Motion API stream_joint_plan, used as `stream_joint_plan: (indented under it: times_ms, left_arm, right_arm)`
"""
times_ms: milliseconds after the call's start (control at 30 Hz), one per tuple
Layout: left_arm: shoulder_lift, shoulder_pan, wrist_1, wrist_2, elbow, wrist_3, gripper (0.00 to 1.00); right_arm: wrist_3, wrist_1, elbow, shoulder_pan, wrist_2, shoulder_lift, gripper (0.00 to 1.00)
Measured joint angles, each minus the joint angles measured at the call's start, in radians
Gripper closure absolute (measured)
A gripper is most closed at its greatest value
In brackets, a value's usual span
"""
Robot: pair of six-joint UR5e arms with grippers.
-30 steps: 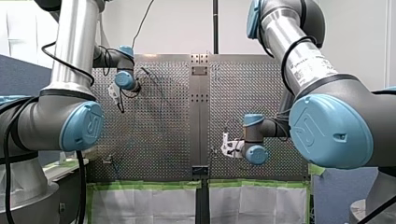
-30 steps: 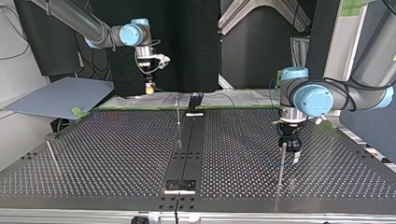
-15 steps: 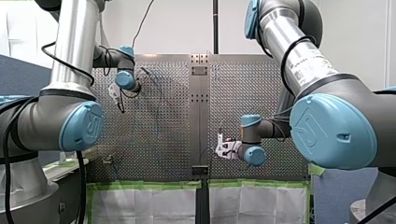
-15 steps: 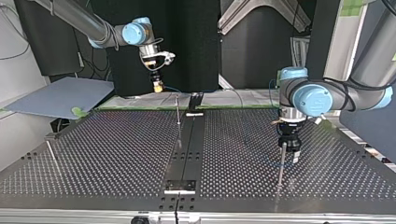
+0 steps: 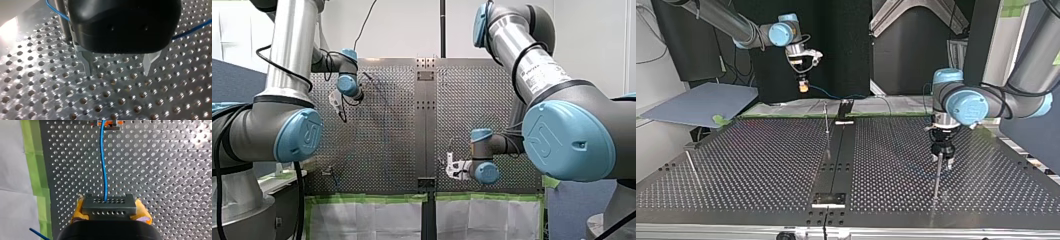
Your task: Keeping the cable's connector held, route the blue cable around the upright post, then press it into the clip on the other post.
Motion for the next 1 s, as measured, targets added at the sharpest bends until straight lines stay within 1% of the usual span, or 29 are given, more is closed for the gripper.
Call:
stream_joint_plan:
  times_ms: [233, 600, 867, 1000]
  left_arm:
    - [0.000, -0.004, -0.041, -0.003, 0.000, -0.054, 0.00]
    - [-0.001, 0.018, -0.078, 0.010, -0.008, -0.146, 0.00]
    - [-0.001, 0.046, -0.041, 0.031, -0.061, -0.209, 0.00]
    - [-0.001, 0.075, -0.012, 0.049, -0.092, -0.243, 0.00]
  right_arm:
    - [0.001, -0.013, 0.003, -0.001, 0.001, 0.003, 1.00]
    - [-0.001, -0.017, 0.003, -0.003, 0.001, 0.004, 1.00]
    - [-0.003, -0.023, 0.003, -0.004, 0.000, 0.004, 1.00]
    - [-0.003, -0.023, 0.003, -0.005, -0.001, 0.004, 1.00]
